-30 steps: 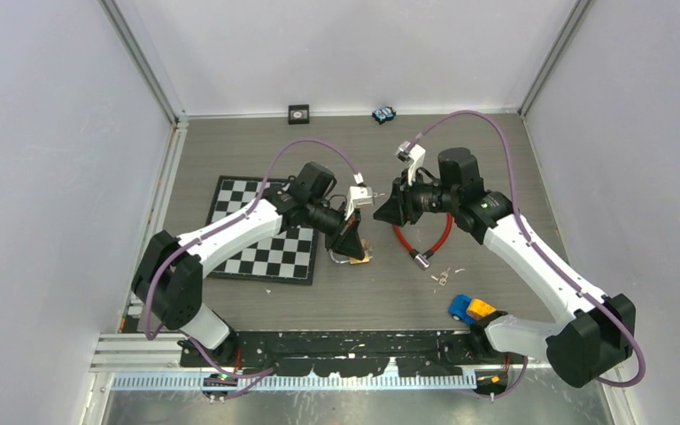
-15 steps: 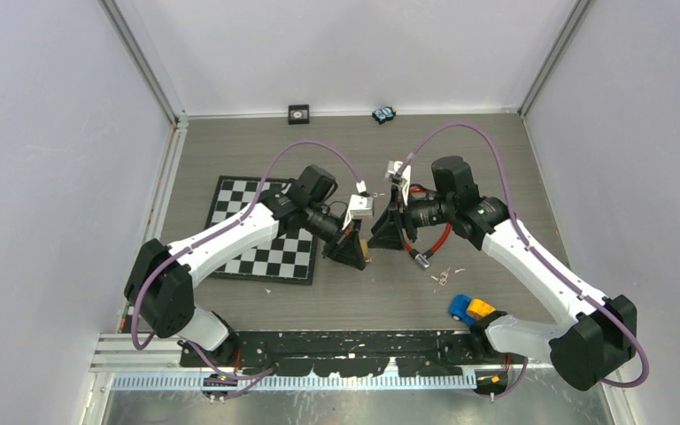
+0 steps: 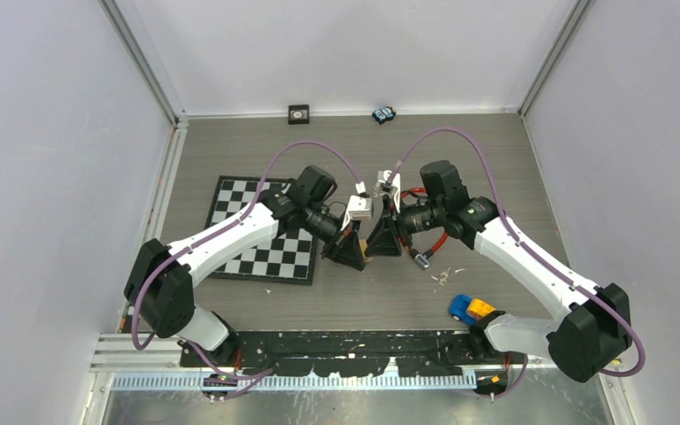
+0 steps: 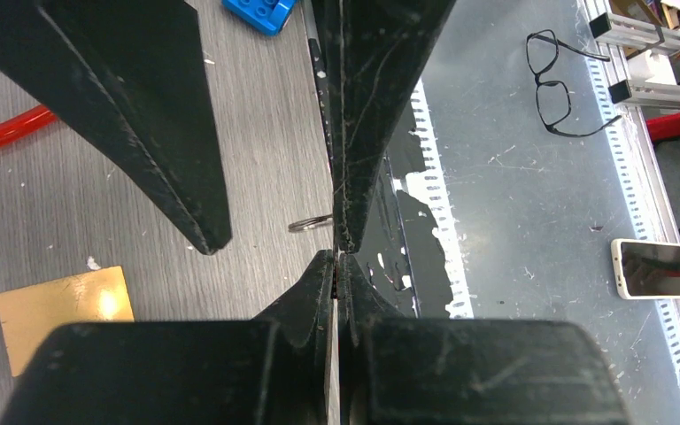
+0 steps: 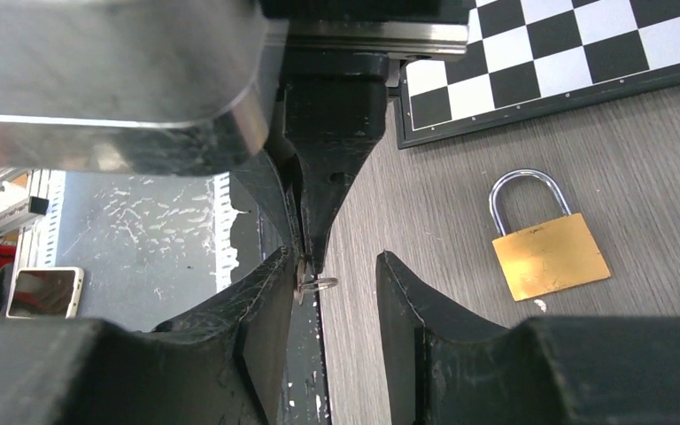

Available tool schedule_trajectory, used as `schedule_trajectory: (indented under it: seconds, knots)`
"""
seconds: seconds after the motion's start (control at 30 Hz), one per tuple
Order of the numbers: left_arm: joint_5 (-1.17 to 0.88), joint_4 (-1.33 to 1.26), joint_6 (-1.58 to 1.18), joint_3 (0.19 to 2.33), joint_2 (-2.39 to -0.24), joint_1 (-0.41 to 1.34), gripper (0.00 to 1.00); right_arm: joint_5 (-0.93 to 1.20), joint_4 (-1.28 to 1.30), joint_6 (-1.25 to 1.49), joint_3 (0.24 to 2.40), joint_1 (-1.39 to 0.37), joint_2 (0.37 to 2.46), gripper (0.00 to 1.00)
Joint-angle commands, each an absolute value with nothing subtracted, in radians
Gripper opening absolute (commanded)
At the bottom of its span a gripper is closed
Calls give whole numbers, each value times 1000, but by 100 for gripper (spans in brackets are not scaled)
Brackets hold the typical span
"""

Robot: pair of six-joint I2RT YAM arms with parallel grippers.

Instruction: Unlock with the key

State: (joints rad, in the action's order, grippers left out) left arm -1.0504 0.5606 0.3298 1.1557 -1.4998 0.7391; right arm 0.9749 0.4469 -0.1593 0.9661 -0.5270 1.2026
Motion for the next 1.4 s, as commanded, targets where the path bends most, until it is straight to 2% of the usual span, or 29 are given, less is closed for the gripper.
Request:
schedule_trajectory:
  seconds: [0.0,0.67,0.93,1.37]
  knots:
    - [-1093,572,356,1177,-1468,739,0,1002,435,-176,966,-540,1206,42]
    - [-1073,573,362,1177,-1464,739,0,1020,478,-201,964,-553,1219,37]
    - [-1068,571,358,1180,-1465,739,0,1014,478,-201,966,-560,1223,32]
    - [-1063,566,351,1177,-1465,738,0,1001,477,-199,969,-563,1221,14]
